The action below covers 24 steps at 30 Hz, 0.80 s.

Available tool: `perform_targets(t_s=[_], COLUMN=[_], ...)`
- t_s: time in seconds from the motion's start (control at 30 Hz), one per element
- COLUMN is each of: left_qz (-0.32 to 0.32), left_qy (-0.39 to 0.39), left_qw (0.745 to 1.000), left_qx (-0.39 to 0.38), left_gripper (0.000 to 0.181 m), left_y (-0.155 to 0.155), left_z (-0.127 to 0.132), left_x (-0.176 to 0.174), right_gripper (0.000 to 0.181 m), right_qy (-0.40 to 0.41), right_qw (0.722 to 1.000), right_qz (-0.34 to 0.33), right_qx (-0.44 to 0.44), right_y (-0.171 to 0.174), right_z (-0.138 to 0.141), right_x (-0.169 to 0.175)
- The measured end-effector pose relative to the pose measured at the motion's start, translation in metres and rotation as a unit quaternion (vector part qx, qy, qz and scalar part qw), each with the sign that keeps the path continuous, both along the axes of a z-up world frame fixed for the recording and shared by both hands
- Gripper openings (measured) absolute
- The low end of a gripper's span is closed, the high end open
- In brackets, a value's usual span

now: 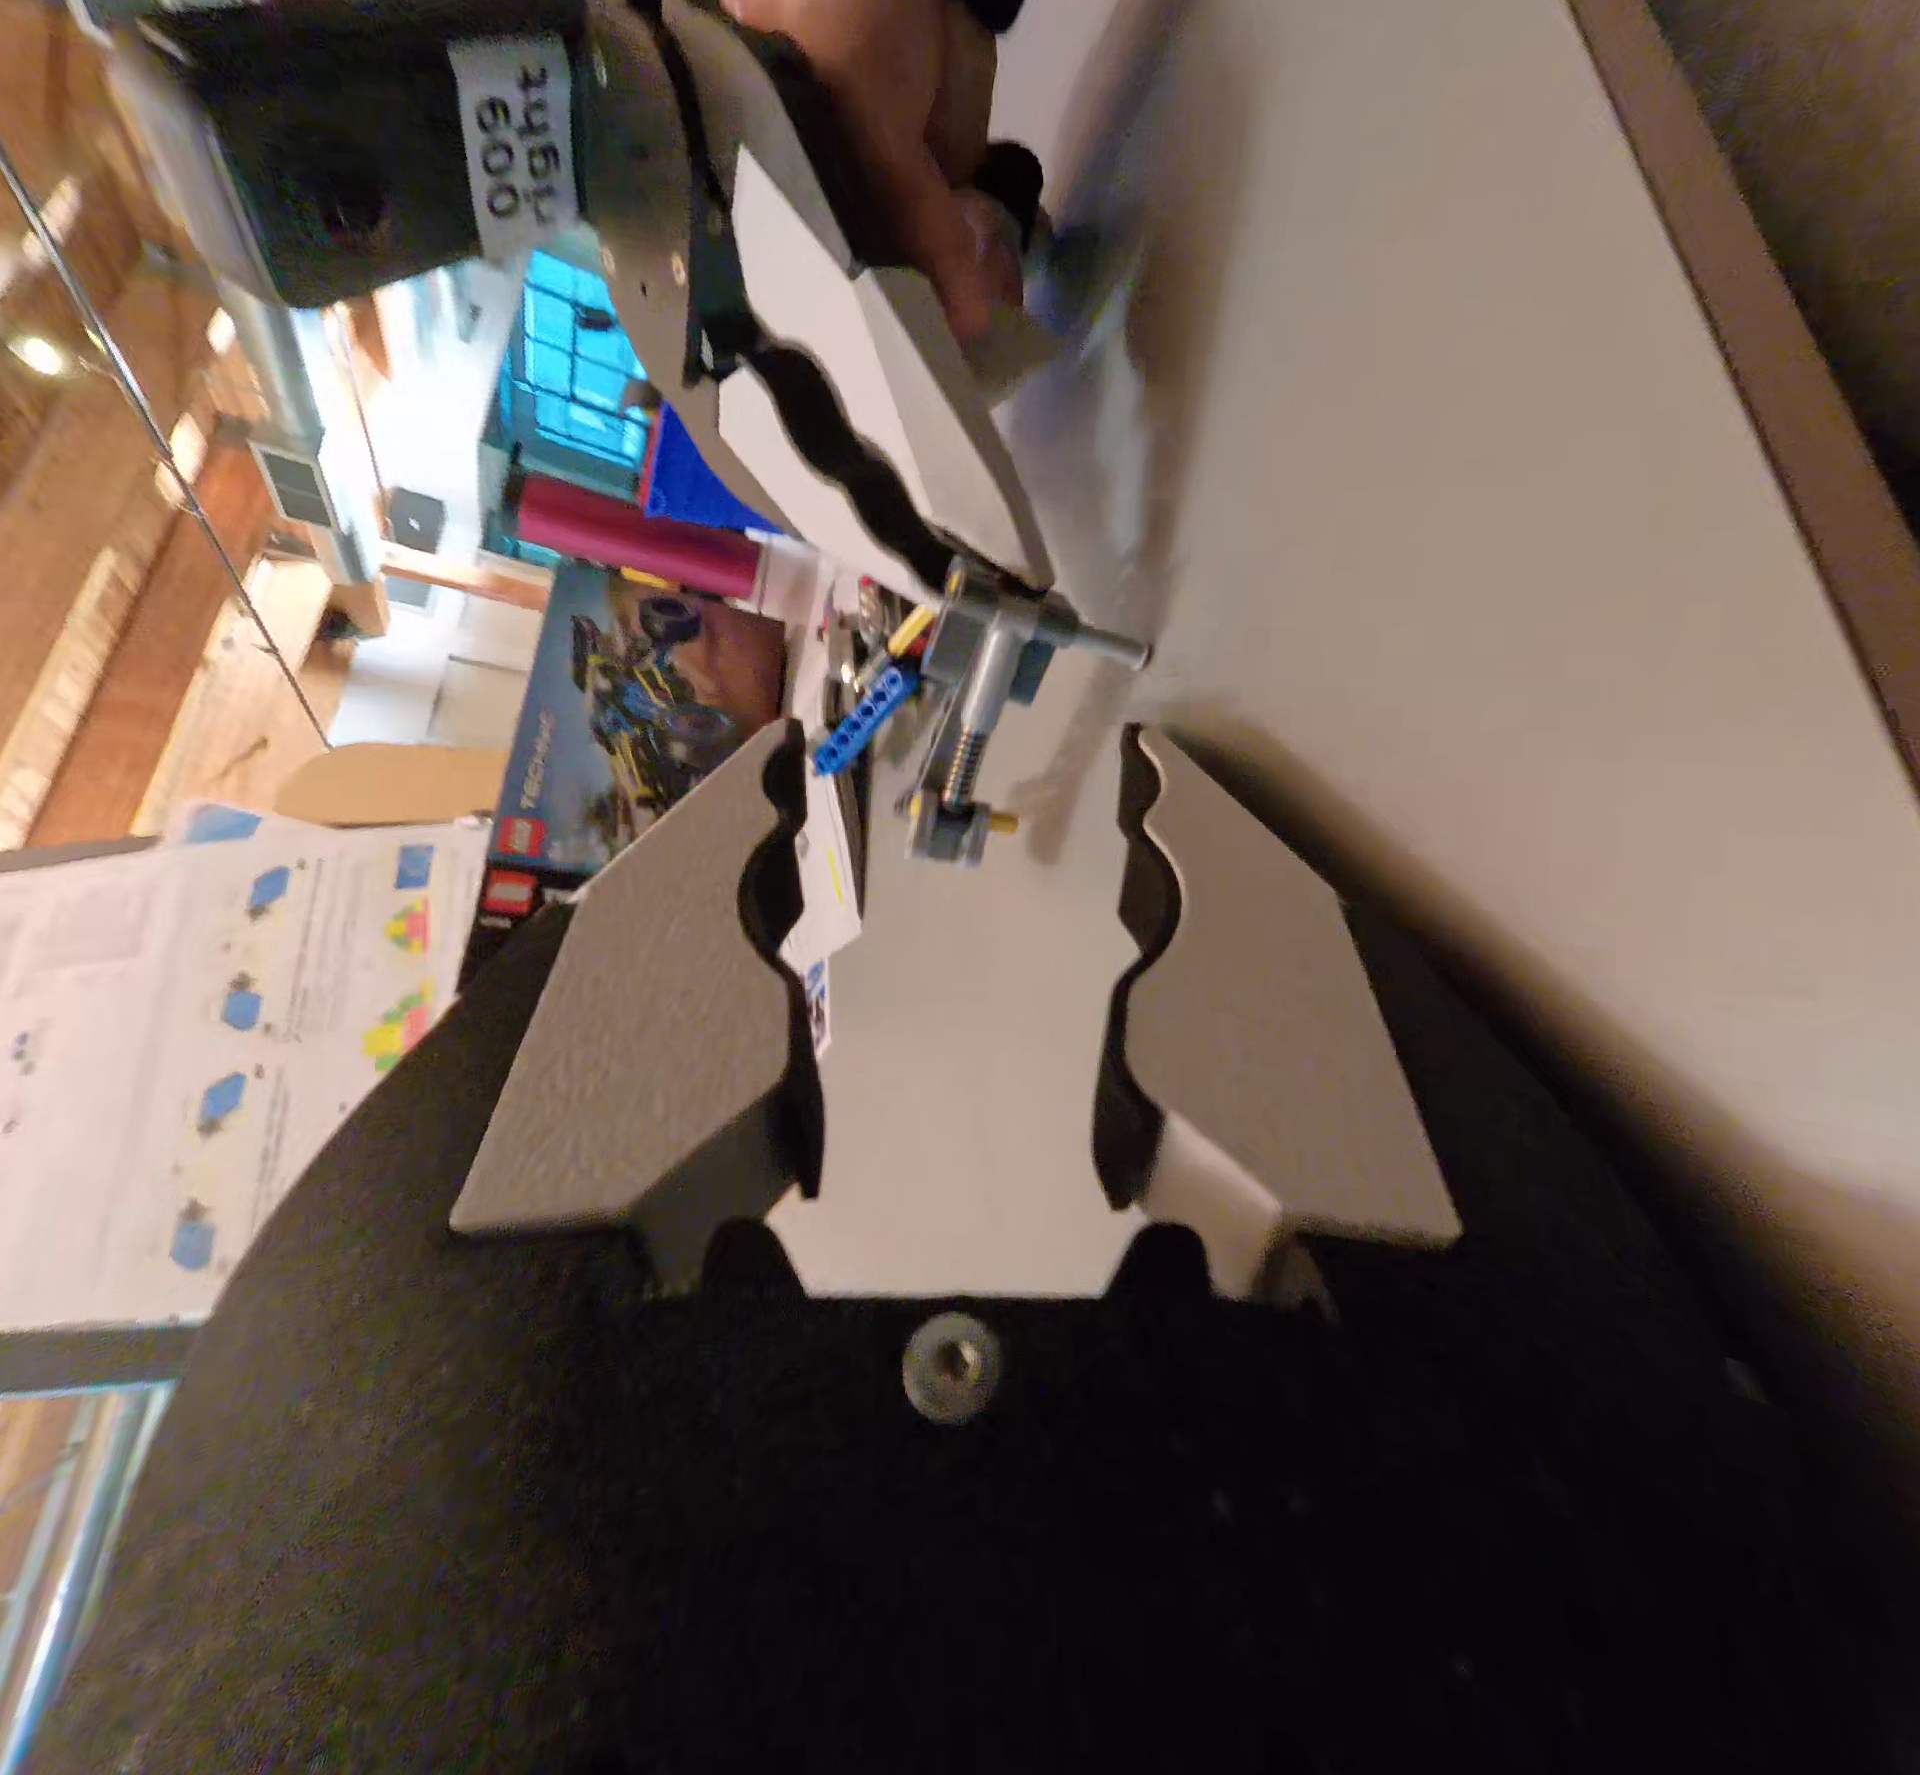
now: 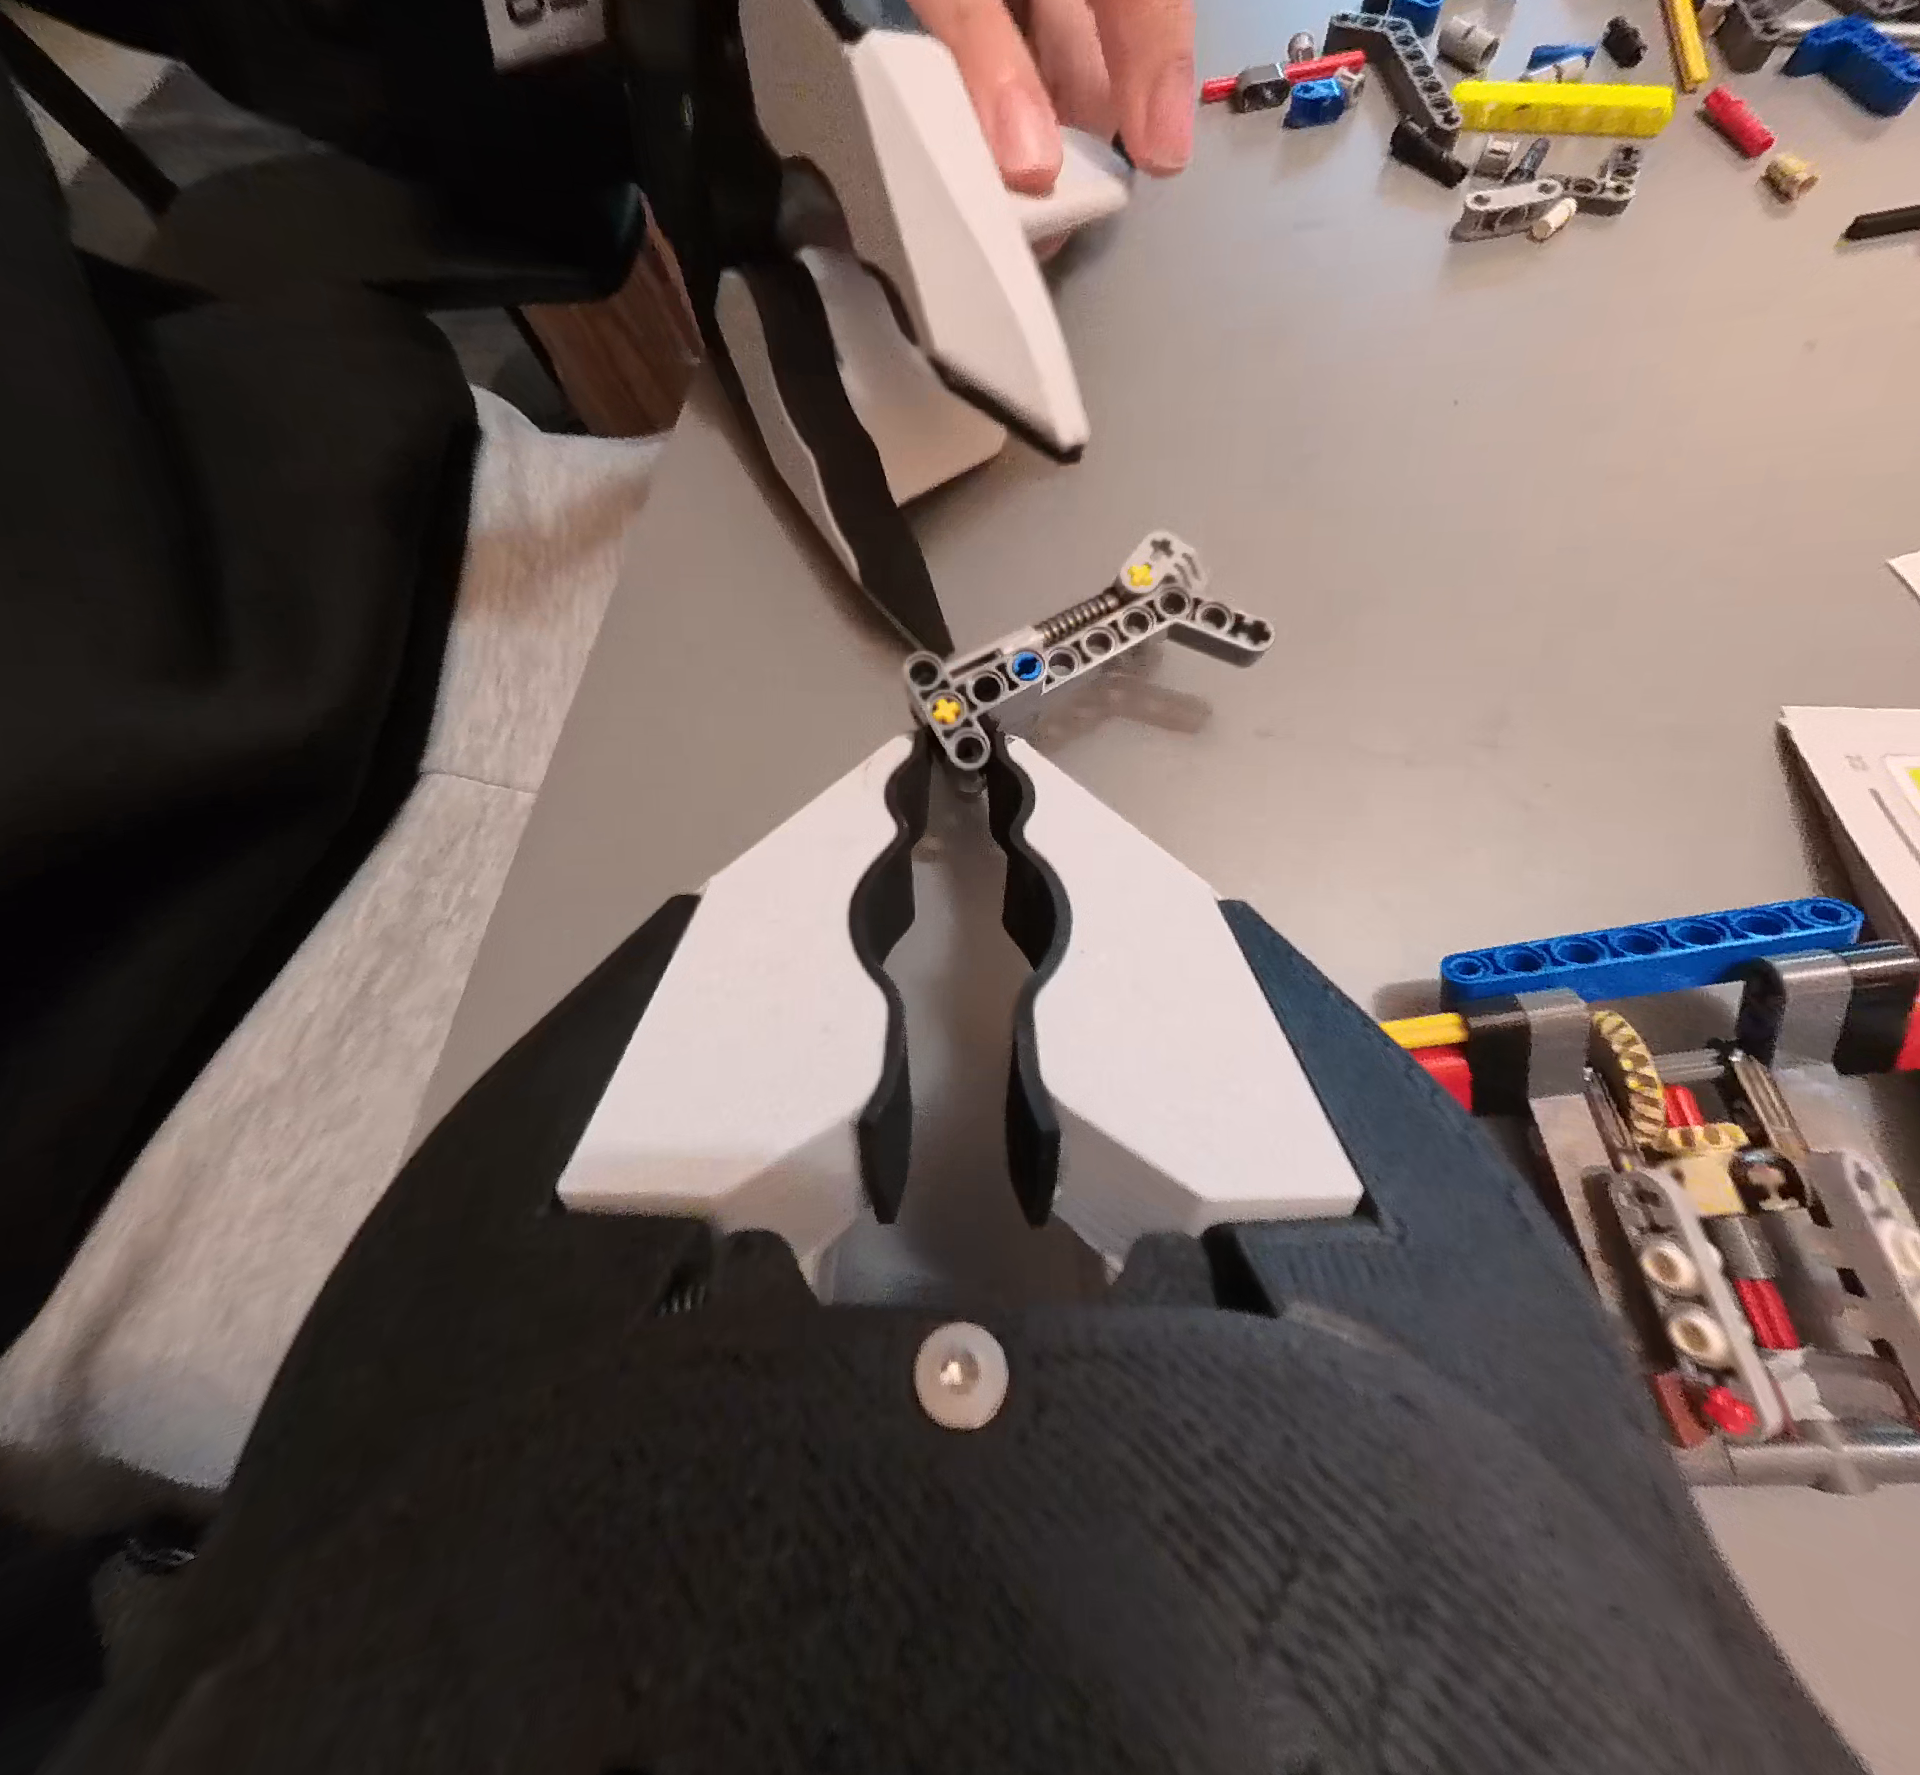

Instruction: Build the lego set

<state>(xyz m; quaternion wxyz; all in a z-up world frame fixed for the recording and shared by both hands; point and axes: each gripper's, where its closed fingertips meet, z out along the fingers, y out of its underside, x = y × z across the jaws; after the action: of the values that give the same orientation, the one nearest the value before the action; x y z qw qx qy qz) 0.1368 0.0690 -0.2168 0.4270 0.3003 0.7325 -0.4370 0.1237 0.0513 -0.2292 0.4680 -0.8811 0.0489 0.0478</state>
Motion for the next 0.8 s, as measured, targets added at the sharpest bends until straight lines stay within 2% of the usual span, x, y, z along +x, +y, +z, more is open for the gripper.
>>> perform_targets(t_s=[0.1,0.13,0.23,0.3,0.33,0.43,0.63,0.8], left_qz=[0.036,0.050,0.102,0.112,0.119,0.139,0.152,0.169], left_qy=[0.105,0.157,0.297,0.375,0.388,0.379,0.384,0.410], left_qw=[0.994,0.986,0.949,0.920,0.914,0.915,0.910,0.895], left_qx=[0.006,0.003,-0.019,-0.022,-0.027,-0.031,-0.048,-0.038], left_gripper=[0.051,0.041,0.029,0.026,0.022,0.012,0.017,0.006], left_y=[0.008,0.009,0.004,-0.003,-0.006,-0.010,-0.017,-0.016], left_z=[-0.001,0.000,0.007,0.008,0.010,0.007,0.005,-0.001], left_x=[-0.001,-0.004,-0.012,-0.021,-0.022,-0.018,-0.018,-0.015], right_gripper=[0.009,0.009,0.009,0.009,0.009,0.009,0.008,0.008], right_qy=[-0.017,-0.021,-0.035,-0.039,-0.039,-0.041,-0.058,-0.082], right_qw=[1.000,1.000,0.999,0.999,0.999,0.999,0.997,0.993], right_qz=[-0.004,-0.007,-0.014,-0.017,-0.019,-0.025,-0.039,-0.040], right_qx=[-0.001,-0.001,-0.002,-0.003,-0.003,-0.004,-0.035,-0.072], right_y=[0.001,0.001,0.001,0.001,0.001,0.002,0.004,0.004], right_z=[0.000,0.000,0.000,0.000,0.000,0.000,0.000,0.000], right_x=[-0.001,-0.001,-0.002,-0.002,-0.002,-0.002,-0.001,-0.001])
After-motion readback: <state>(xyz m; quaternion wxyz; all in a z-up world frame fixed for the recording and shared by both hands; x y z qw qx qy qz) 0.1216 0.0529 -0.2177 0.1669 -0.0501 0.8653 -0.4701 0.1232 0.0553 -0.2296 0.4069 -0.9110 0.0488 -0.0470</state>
